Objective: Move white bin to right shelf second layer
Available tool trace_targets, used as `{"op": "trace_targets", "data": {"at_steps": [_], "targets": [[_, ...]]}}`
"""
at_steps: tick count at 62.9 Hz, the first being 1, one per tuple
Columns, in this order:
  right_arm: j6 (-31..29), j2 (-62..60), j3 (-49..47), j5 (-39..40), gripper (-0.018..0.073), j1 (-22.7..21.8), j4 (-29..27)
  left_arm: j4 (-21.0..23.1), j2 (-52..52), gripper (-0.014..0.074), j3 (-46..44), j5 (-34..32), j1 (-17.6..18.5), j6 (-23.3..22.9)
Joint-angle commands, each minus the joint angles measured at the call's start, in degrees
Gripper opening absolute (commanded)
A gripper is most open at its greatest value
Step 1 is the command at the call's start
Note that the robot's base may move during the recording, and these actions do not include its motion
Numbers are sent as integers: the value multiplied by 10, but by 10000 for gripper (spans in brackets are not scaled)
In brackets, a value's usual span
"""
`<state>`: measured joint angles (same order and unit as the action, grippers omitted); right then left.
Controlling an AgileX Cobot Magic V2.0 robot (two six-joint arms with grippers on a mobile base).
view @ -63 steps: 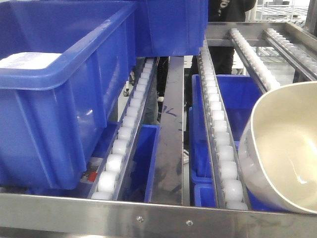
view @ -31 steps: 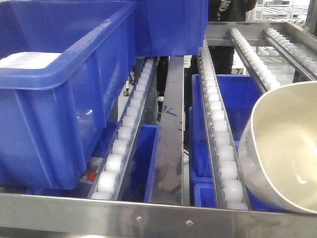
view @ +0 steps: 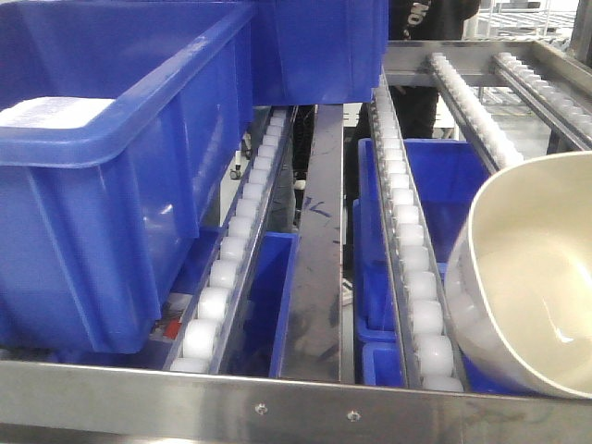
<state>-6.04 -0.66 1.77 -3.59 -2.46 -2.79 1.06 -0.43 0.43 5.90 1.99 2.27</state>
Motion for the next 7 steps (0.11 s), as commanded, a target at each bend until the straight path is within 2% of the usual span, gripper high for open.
{"op": "trace_targets", "data": {"at_steps": [1, 7], "targets": [[-3, -10, 0, 56, 54, 1, 5, 4, -10, 85, 15, -47, 3, -3], [-3, -10, 0, 56, 54, 1, 5, 4, -10, 85, 15, -47, 3, -3]]}}
